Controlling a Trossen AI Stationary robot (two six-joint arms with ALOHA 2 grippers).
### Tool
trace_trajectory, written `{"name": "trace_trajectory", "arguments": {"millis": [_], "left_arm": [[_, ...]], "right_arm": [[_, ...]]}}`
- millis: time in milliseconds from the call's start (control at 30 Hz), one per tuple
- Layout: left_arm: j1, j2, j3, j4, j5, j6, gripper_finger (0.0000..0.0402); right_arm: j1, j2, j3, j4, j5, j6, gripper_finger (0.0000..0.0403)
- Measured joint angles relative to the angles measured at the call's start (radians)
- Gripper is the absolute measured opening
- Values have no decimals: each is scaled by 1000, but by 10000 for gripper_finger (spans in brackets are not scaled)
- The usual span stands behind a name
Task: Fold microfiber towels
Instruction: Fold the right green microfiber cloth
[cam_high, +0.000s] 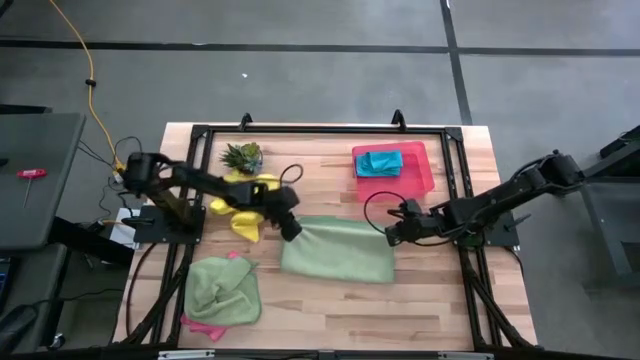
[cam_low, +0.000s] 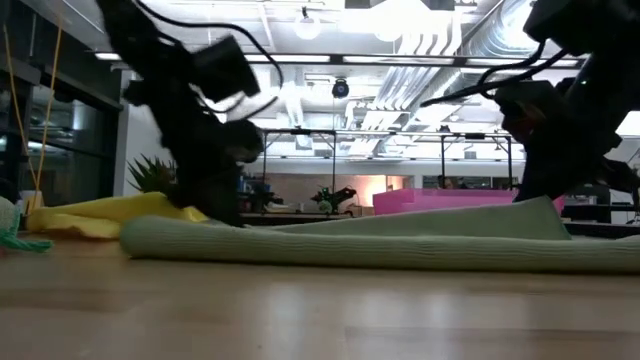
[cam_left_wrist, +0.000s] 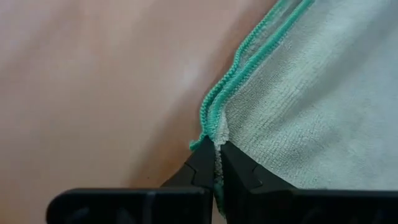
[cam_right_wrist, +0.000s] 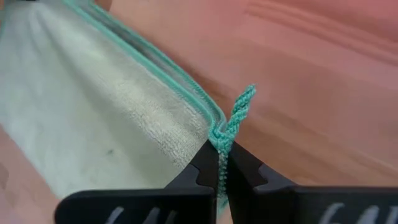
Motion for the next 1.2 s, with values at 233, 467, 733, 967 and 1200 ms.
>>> {"name": "trace_trajectory", "arguments": {"millis": [233,467,733,967,1200], "left_arm": [[-117,-91,-58,21,-137,-171,0],[-116,-92,-53,42,-205,-93,5],[-96,-93,-53,63,-320,56,5],[-135,-115,-52,77,-492,233,2],[-237,-139,-51,145,-682,400,1]], "right_arm": [[-23,88,0,98,-25,-93,0],[-95,75,-1,74,-8,-181,0],[-138,47,12,38,37,-350,0],[-127,32,126,-66,113,-535,0],[-68,26,207,-117,216,-665,0]]}}
